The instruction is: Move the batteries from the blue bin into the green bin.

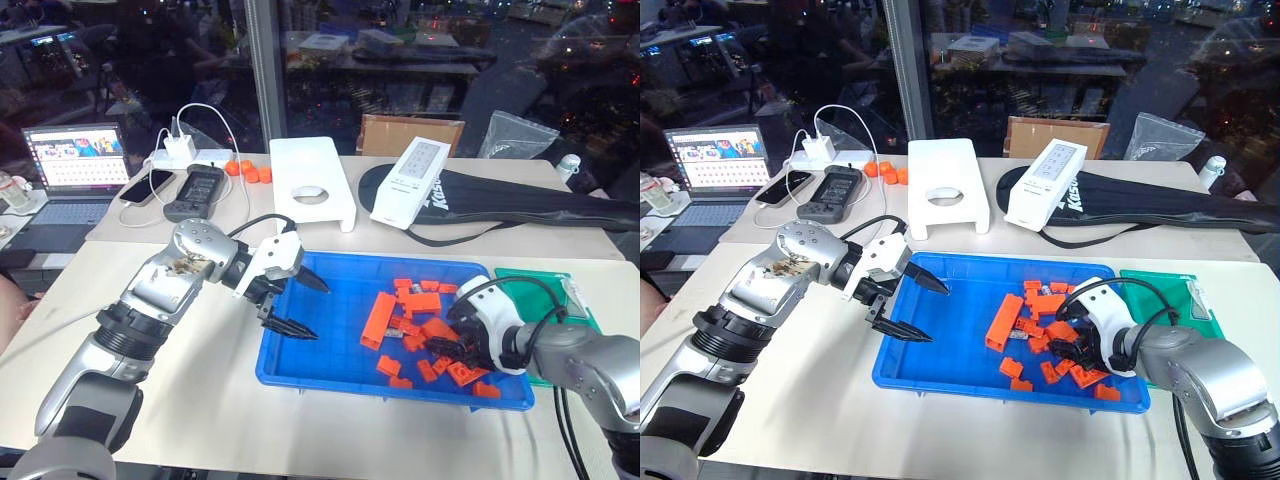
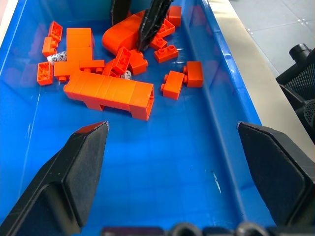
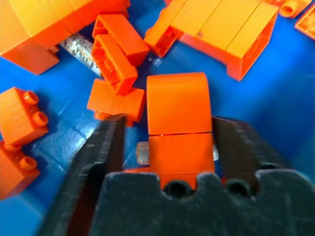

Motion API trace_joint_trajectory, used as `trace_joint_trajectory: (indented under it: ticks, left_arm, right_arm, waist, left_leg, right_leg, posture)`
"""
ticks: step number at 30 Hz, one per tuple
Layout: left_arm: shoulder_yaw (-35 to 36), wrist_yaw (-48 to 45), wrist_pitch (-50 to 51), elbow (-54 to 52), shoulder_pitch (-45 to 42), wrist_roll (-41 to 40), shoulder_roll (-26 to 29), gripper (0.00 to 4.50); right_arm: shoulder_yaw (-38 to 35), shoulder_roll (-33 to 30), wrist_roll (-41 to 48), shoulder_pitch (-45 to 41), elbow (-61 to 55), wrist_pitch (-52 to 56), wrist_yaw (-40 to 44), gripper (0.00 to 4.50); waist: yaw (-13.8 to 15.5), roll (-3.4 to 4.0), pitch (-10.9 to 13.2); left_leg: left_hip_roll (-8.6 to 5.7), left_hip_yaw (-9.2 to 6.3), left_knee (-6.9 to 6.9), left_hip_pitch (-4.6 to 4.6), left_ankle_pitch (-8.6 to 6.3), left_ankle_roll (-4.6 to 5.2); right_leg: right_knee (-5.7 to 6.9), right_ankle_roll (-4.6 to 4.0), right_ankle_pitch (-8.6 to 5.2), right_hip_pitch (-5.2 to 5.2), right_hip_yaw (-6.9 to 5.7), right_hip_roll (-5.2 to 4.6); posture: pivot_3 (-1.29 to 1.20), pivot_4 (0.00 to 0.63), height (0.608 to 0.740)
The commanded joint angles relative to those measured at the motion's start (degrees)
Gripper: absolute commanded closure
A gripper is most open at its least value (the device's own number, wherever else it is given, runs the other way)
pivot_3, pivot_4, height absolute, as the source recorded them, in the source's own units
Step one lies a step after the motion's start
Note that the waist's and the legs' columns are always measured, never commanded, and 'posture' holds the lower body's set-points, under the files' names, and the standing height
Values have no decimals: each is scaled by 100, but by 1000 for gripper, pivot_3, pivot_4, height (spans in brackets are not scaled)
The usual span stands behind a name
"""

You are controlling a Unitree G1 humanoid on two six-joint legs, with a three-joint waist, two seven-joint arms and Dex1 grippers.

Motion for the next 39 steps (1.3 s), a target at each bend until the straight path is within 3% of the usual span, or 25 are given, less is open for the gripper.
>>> trace_joint_trajectory:
  ticks: [1, 7, 14, 16, 17, 19, 22, 29, 39]
  left_arm:
    - [138, 7, -130, -59, -11, 7, 12, 0]
    - [124, -3, -195, -7, -6, 44, -18, 0]
    - [337, 301, 40, 116, -144, -78, -216, 0]
    - [396, 362, 107, 112, -149, -99, -230, 0]
    - [405, 374, 117, 108, -142, -98, -230, 0]
    - [416, 372, 137, 99, -115, -112, -220, 0]
    - [406, 365, 94, 137, -75, -58, -214, 0]
    - [370, 377, 152, 110, -48, -57, -249, 0]
    - [299, 186, 220, -193, 111, -123, -150, 0]
  right_arm:
    - [-218, -135, -14, -135, -110, -74, 110, 2843]
    - [-451, -411, -186, -412, 90, -270, 190, 2843]
    - [167, -142, -774, -915, 1092, -852, 80, 2843]
    - [347, -112, -1067, -1150, 1416, -1102, 15, 2040]
    - [366, -81, -1138, -1235, 1510, -1174, -1, 1903]
    - [378, -65, -1206, -1352, 1575, -1222, 31, 1177]
    - [225, -256, -1043, -1388, 1266, -1025, 310, 113]
    - [60, -956, 15, -705, -252, -198, 1334, 113]
    - [120, -490, -109, -92, -190, -66, 797, 113]
  waist:
    - [2, 0, 0]
    - [1, 1, 0]
    - [-2, 1, 0]
    - [-9, 3, 0]
    - [-7, 7, 1]
    - [-3, 10, 0]
    - [15, 11, -1]
    - [24, 16, -1]
    - [-6, 15, -1]
  left_leg:
    - [0, -1, -1, 0, 0, 0]
    - [0, -2, -1, 0, 0, 0]
    - [0, -5, 0, 0, 0, 0]
    - [0, -6, 1, -1, 0, 1]
    - [0, -5, 1, -2, 0, 1]
    - [-1, -5, -1, -2, 0, 1]
    - [0, -8, -4, -3, 0, 1]
    - [-1, -22, -4, -10, 0, 1]
    - [-2, -32, 3, -8, 3, 4]
  right_leg:
    - [0, 0, 0, 0, -1, 0]
    - [0, 0, 0, 0, -3, 0]
    - [0, -1, 0, 1, -7, 0]
    - [1, -1, 0, -1, -6, 0]
    - [2, -1, 0, -2, -6, 0]
    - [2, -2, 0, -3, -7, 0]
    - [1, -8, 4, -2, -9, 1]
    - [-3, -10, 3, 2, -22, 1]
    - [3, -3, -2, 4, -26, 2]
  posture:
    - [0, 150, 714]
    - [0, 150, 714]
    - [0, 150, 714]
    - [0, 150, 714]
    - [0, 150, 714]
    - [0, 150, 714]
    - [0, 150, 714]
    - [0, 150, 714]
    - [0, 150, 714]
